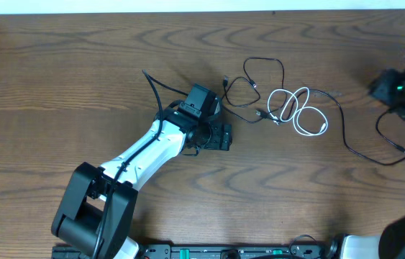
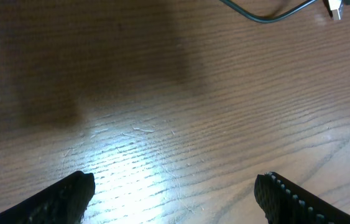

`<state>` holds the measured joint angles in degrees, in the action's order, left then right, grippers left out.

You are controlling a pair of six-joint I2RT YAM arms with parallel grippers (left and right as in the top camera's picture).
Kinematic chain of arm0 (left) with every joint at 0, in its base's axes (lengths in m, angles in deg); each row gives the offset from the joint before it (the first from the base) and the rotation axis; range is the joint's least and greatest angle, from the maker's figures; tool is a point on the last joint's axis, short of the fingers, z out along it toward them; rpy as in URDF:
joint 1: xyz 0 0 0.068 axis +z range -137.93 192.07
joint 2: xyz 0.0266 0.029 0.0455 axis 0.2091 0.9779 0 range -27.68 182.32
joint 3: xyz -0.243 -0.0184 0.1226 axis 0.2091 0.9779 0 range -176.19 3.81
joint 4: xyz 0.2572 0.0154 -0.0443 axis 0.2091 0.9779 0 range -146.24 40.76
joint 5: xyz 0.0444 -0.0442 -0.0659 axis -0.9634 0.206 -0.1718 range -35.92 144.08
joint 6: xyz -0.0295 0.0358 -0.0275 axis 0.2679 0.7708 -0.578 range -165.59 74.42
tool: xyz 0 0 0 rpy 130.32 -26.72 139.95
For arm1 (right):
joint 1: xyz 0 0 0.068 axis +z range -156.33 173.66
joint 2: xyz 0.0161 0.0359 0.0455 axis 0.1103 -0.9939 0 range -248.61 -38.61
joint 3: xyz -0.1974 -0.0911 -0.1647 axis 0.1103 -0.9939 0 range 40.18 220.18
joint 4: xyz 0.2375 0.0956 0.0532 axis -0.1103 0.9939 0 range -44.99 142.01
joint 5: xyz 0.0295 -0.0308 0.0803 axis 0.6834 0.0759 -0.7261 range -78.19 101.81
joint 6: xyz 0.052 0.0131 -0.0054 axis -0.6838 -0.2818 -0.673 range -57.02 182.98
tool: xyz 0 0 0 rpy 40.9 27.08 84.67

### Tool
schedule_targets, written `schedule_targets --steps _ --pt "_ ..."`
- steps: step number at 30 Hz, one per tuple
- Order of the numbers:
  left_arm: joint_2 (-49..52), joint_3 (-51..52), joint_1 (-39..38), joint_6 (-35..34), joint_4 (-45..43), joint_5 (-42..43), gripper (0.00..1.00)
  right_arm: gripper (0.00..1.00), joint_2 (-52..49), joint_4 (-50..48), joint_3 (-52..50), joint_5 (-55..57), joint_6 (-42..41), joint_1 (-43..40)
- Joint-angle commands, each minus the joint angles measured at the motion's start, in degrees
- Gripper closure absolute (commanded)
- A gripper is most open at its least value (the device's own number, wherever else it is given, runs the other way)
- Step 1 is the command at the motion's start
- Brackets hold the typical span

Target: Untangle cables

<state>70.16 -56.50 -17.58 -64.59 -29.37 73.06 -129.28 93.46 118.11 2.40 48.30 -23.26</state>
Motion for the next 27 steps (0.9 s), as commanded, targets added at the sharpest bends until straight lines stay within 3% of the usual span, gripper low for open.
schedule_targets --steps 1,9,14,17,27 --pt "-0.22 -0.11 -0.07 1.2 0.26 -0.17 0.13 0.48 -3.76 0.44 -0.09 -6.16 1.01 2.45" --pt "-0.22 -0.11 -0.07 1.18 0.72 -0.17 0.13 0.48 -11.5 0.33 -0.09 2.08 1.11 6.32" --pt "-0.22 -0.11 -0.07 1.18 1.33 -0.17 0.13 0.51 -16.33 0.07 -0.09 3.61 5.62 6.47" --pt "-0.22 -0.11 -0.07 1.18 1.33 -0.17 0.13 0.48 -18.64 -3.54 -0.09 6.64 6.56 6.47" --pt "-0.22 -0.11 -0.07 1.18 1.33 -0.17 0.13 0.44 -23.85 -13.42 -0.09 3.37 24.26 6.64"
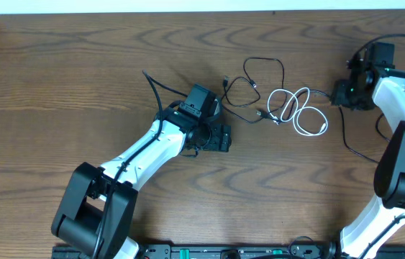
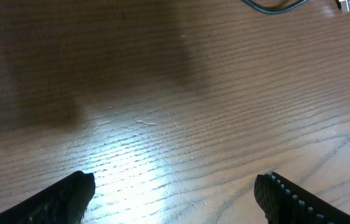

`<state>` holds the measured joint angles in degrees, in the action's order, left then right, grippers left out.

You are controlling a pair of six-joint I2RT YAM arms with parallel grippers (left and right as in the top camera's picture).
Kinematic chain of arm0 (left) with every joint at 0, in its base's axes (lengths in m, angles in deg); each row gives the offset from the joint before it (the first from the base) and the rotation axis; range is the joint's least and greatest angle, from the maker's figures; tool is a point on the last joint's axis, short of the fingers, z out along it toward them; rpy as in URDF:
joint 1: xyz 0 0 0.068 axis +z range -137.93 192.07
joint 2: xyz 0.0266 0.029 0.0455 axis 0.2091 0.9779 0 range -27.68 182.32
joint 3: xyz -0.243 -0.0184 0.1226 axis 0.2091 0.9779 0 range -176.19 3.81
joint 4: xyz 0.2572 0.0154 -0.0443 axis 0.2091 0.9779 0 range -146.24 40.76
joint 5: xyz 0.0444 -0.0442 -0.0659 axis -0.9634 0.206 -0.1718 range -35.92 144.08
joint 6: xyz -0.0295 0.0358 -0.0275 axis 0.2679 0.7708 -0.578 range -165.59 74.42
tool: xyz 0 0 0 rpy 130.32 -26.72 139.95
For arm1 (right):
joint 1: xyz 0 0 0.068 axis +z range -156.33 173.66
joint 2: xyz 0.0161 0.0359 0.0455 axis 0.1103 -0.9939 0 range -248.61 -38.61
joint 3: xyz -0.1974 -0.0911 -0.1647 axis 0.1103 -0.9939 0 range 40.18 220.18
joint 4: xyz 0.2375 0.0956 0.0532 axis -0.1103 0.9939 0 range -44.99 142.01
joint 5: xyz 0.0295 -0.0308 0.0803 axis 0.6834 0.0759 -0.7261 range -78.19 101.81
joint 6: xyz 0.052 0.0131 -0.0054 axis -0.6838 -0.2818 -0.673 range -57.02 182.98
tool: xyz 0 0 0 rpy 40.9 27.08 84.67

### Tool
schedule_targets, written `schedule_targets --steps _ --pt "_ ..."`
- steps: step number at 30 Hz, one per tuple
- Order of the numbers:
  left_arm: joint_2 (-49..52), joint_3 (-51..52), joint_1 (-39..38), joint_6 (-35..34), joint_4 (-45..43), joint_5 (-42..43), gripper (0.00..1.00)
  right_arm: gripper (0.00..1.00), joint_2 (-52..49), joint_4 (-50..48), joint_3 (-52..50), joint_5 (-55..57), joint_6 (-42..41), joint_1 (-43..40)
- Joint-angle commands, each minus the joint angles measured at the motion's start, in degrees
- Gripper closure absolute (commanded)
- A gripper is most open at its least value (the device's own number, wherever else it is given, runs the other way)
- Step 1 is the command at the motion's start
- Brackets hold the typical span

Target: Untangle cables

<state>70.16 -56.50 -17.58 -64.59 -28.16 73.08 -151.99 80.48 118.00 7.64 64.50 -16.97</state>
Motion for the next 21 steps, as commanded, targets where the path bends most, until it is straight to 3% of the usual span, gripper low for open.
schedule_targets --steps 1,8,21 --pt "-0.22 -0.11 -0.07 1.18 0.13 -0.2 0.13 0.43 -1.4 -0.44 0.02 -3.08 10.19 0.44" --pt "-0.22 -0.11 -0.07 1.18 0.15 -0.2 0.13 0.38 -2.51 -0.37 -0.04 -4.35 22.21 0.57" --pt "-0.22 -0.11 -0.07 1.18 0.13 -0.2 0.13 0.36 -5.35 -2.82 -0.07 -4.39 22.51 0.96"
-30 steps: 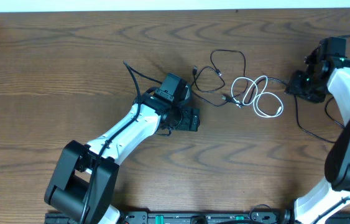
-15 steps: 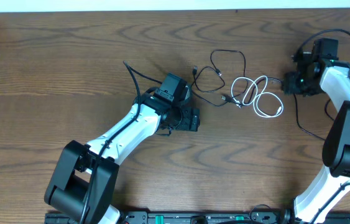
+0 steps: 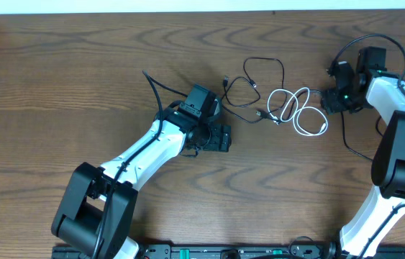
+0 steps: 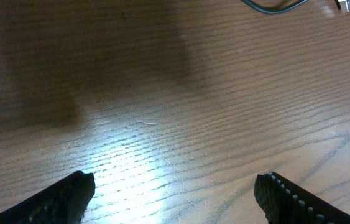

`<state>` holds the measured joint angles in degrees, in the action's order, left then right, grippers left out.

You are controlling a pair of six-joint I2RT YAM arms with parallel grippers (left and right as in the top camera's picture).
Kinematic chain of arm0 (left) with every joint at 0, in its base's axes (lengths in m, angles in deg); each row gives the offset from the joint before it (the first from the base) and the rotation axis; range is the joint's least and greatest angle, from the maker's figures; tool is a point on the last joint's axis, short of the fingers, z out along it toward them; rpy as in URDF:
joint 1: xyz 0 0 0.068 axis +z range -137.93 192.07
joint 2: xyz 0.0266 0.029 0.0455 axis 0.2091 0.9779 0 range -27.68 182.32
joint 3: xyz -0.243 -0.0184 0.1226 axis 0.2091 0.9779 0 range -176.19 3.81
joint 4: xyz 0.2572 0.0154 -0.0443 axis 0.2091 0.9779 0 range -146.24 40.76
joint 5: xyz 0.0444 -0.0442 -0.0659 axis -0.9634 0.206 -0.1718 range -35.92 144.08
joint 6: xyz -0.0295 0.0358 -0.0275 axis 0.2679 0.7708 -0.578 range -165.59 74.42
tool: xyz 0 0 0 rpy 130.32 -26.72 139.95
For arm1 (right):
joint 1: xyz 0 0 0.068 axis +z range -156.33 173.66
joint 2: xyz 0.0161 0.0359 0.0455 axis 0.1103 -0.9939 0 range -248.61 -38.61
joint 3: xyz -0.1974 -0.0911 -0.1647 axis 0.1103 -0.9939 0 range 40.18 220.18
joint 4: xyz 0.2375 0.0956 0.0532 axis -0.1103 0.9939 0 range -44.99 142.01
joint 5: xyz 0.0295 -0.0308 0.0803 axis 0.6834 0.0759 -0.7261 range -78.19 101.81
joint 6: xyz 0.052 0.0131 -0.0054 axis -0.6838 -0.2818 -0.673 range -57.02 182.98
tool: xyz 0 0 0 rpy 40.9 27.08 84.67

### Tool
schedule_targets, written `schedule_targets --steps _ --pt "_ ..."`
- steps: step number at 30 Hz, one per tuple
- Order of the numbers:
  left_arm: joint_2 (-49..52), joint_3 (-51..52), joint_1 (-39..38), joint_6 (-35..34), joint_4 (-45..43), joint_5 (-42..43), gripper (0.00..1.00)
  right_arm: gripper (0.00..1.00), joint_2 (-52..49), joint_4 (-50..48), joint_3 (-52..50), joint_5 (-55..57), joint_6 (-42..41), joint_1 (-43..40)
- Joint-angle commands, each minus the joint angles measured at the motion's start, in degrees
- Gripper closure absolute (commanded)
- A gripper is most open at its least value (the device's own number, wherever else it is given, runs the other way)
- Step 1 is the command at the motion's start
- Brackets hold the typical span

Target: Untangle cables

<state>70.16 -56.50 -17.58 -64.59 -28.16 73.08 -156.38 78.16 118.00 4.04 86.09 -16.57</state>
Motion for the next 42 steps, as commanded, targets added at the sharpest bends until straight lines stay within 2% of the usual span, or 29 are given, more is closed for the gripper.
schedule_targets --steps 1,9,11,14,18,23,30,42 --pt "-0.22 -0.11 -0.07 1.18 0.13 -0.2 0.13 0.36 -0.98 -0.87 -0.07 -0.79 0.66 0.59" --pt "-0.22 -0.11 -0.07 1.18 0.15 -0.2 0.13 0.42 -1.09 -2.12 -0.52 -0.74 -2.32 0.59" --pt "-0.22 -0.11 -0.07 1.18 0.15 -0.17 0.13 0.48 -1.09 -2.14 -1.14 -0.7 -2.32 0.46" --pt "-0.22 -0.11 -0.07 1.18 0.15 -0.17 0.13 0.65 -1.11 -2.25 -2.27 -0.72 -2.32 0.37" --pt "-0.22 -0.11 -0.07 1.18 0.15 -0.17 0.14 0.99 -1.11 -2.1 -2.93 -0.72 -3.02 0.37" --pt "-0.22 -0.11 -0.07 1.18 0.17 -0.17 0.13 0.99 -1.07 -1.95 -2.91 -0.02 -6.75 0.15" --pt "-0.22 -0.11 -0.07 1.18 0.2 -0.17 0.13 0.99 1.31 0.46 -2.25 6.8 -19.82 -4.46" --pt "-0.22 -0.11 -0.07 1.18 0.35 -0.17 0.13 0.99 18.34 1.27 -2.12 14.73 -27.3 -19.45"
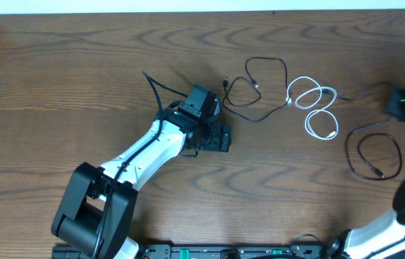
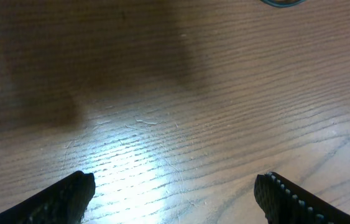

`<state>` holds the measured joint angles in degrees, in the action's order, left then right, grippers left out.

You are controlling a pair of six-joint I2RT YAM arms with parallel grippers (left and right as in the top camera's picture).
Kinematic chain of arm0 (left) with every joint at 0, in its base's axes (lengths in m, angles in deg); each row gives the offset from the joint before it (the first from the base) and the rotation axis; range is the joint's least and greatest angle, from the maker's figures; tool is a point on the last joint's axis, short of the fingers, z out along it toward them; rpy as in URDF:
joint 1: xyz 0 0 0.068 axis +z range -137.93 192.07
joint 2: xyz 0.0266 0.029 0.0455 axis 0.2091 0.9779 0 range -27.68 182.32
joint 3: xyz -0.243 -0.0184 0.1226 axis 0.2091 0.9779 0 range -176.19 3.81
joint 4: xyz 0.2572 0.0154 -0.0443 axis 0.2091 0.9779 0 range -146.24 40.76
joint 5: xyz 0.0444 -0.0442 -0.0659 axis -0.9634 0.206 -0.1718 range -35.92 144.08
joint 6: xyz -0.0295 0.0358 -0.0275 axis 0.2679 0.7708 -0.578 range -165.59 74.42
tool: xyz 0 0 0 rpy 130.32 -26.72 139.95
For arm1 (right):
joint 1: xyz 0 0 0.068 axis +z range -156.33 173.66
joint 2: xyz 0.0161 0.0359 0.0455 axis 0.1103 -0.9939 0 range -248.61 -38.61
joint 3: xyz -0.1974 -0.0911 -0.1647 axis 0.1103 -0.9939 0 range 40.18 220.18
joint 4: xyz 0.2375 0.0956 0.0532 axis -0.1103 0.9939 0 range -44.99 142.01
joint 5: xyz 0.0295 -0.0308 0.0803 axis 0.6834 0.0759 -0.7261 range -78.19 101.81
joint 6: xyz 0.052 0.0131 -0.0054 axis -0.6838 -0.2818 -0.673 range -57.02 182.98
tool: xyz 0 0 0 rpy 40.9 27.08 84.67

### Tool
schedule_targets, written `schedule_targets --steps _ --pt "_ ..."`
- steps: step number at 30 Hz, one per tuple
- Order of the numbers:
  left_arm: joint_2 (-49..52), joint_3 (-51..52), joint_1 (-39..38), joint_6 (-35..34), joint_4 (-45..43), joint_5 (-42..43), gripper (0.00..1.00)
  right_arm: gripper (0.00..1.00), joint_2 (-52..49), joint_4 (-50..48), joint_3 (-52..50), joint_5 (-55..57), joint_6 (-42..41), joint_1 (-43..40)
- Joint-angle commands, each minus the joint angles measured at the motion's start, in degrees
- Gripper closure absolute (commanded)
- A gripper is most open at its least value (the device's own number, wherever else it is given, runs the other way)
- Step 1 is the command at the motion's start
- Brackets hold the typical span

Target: Untangle cables

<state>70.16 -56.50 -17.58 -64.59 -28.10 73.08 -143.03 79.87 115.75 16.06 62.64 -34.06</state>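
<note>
A thin black cable [image 1: 249, 92] with small plugs loops at the table's upper middle. To its right lies a white cable [image 1: 318, 108] in two coils. A second black cable [image 1: 372, 154] forms a loop at the right. One strand of it runs up to my right gripper [image 1: 402, 99] at the frame's right edge, which grips it. Those fingers are hard to make out. My left gripper [image 1: 224, 138] rests low over bare wood left of the cables. It [image 2: 175, 186] is open with nothing between its fingers [image 2: 69, 193]. A bit of black cable [image 2: 283, 2] shows at the top edge.
The brown wooden table [image 1: 80, 72] reaches a pale wall strip at the far edge. My left arm [image 1: 144, 155] lies diagonally across the lower left. The right arm stands along the right edge.
My right gripper has gone from beside the white cable to the far right edge. The white cable has shifted right and the right black cable now lies in a loop. The left arm stayed put.
My right gripper was first at the far right edge. It then stood near the right black cable, and later right beside the white coils. Now it is back at the right edge with that cable drawn over and the white one dragged along. The left gripper stayed open throughout.
</note>
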Motion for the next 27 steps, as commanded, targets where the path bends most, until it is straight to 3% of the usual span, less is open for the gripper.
schedule_targets --steps 1,10,13,16,20,23,27 --pt "-0.22 -0.13 -0.07 1.18 0.28 -0.17 0.13 0.99 6.64 -0.94 0.13 2.71 -3.93 -3.04" --pt "-0.22 -0.11 -0.07 1.18 0.28 -0.17 0.13 0.98 13.09 -3.34 0.13 2.08 -3.98 -5.27" --pt "-0.22 -0.11 -0.07 1.18 0.28 -0.17 0.13 0.66 12.9 -2.97 0.11 -3.48 -3.96 -4.79" --pt "-0.22 -0.11 -0.07 1.18 0.28 -0.17 0.13 0.48 12.9 -2.89 0.11 -15.02 -3.93 -4.42" --pt "-0.22 -0.11 -0.07 1.18 0.28 -0.17 0.13 0.51 12.9 -2.82 0.11 -29.77 -3.93 -3.61" --pt "-0.22 -0.11 -0.07 1.18 0.26 -0.2 0.13 0.57 12.9 -1.84 0.11 -31.85 -4.24 -1.92" --pt "-0.22 -0.11 -0.07 1.18 0.26 -0.2 0.13 0.56 12.81 0.61 0.04 -31.5 -4.31 1.68"
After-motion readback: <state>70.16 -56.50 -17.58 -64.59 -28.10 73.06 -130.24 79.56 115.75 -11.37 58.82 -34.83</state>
